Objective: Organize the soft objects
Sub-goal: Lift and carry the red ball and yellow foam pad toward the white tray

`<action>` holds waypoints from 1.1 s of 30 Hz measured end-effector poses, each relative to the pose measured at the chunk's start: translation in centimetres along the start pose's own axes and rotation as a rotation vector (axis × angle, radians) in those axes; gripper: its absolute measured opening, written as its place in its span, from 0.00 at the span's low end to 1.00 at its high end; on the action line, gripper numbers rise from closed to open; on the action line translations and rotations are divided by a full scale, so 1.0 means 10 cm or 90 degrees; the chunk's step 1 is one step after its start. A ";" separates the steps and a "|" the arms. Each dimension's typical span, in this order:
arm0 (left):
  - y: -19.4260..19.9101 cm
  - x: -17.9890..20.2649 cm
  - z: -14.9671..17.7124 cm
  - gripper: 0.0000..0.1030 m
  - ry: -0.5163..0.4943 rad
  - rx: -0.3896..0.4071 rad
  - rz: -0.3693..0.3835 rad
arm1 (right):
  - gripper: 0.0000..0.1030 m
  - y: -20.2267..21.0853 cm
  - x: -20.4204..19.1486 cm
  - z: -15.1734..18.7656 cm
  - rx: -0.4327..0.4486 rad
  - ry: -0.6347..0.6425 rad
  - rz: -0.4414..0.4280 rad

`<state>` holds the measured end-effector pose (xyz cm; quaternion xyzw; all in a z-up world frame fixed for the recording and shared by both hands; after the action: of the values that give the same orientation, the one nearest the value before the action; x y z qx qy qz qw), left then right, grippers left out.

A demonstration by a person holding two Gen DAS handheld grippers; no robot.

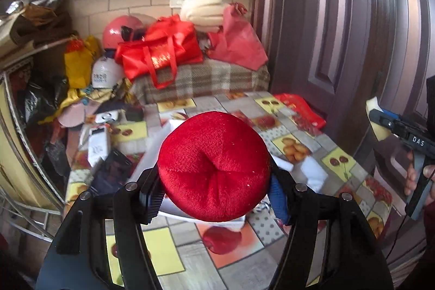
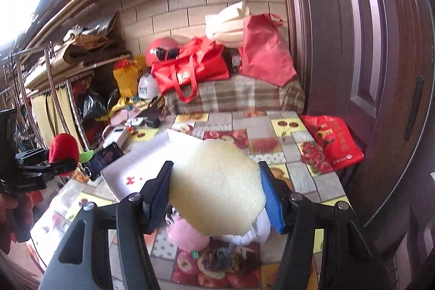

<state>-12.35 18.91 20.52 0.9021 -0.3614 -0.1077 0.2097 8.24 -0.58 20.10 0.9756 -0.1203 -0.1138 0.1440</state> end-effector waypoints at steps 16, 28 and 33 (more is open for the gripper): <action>1.08 -0.89 -1.20 0.63 0.070 0.209 -0.085 | 0.59 0.40 -0.42 -1.11 0.203 -0.025 -0.065; 0.83 -0.85 -1.13 0.63 0.077 0.171 -0.115 | 0.59 0.37 -0.35 -1.10 0.200 -0.033 -0.069; 0.61 -0.88 -1.00 0.63 0.091 0.133 -0.118 | 0.60 0.29 -0.31 -1.08 0.186 -0.044 -0.071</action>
<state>-18.90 24.09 32.59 0.9538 -0.2703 -0.0239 0.1290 7.49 0.31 31.68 0.9868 -0.0859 -0.1367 -0.0102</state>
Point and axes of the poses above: each gripper's, at about its wrist camera, not at the fingertips, and y roughly against the way its jaws point, x to its right, z to its underside, the point moved 9 cm from there along -y, roughly the way its jaws point, and after that the axes turned 14 degrees about -z, right-handed, at the moved point
